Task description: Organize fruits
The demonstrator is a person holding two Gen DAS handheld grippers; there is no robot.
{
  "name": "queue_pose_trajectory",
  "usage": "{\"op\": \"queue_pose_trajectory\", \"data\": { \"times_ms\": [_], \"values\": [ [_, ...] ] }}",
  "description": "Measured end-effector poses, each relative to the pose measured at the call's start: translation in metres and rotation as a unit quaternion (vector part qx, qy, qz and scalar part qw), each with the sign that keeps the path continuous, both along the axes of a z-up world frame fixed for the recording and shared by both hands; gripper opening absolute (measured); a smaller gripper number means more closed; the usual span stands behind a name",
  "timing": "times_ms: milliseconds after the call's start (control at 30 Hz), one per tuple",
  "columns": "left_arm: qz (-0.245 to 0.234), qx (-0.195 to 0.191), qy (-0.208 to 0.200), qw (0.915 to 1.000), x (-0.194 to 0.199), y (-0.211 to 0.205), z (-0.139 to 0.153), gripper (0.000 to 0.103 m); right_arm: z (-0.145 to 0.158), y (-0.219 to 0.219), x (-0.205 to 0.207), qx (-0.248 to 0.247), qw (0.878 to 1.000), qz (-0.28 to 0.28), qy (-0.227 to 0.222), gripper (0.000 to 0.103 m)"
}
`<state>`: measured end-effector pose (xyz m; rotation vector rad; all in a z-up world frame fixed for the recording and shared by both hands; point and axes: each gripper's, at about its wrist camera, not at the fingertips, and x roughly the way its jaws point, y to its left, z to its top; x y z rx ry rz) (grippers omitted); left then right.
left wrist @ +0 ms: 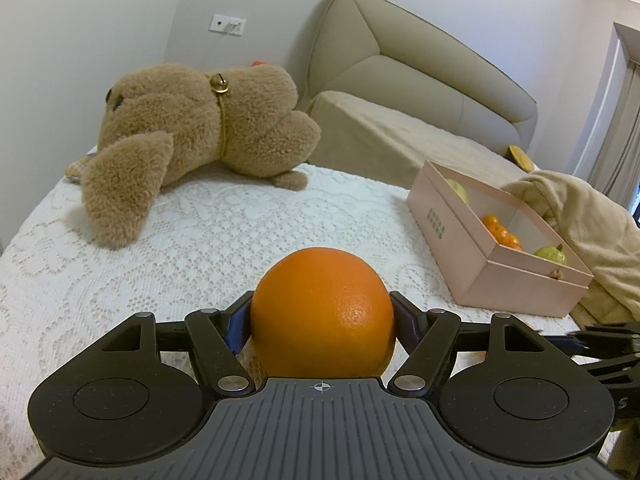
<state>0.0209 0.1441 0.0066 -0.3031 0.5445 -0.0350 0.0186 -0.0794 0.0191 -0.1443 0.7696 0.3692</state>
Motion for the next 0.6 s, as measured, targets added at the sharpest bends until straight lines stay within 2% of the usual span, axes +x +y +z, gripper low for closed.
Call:
{"op": "queue_pose_trajectory", "data": {
  "times_ms": [200,267,367,467,600],
  "values": [
    [-0.004,0.016,0.001,0.9999,-0.002,-0.007,0.003,0.075,0.003,-0.041,-0.013,0.011,0.998,-0.058,-0.010,0.049],
    [-0.018,0.004,0.003,0.9998,-0.003,-0.012,0.008,0.075,0.004,-0.054,-0.016,0.013,0.997,-0.076,-0.013,0.049],
    [-0.040,-0.009,-0.015,0.9990,-0.001,-0.025,0.033,0.075,0.016,-0.069,-0.013,0.032,0.994,-0.096,-0.030,0.049],
    [-0.067,0.010,-0.065,0.9956,0.007,-0.046,0.082,0.075,0.061,-0.083,-0.008,0.073,0.988,-0.106,-0.088,0.049],
    [-0.103,-0.019,-0.138,0.9848,0.030,-0.067,0.158,0.075,0.149,-0.094,0.009,0.110,0.972,-0.109,-0.178,0.049]
  ]
}}
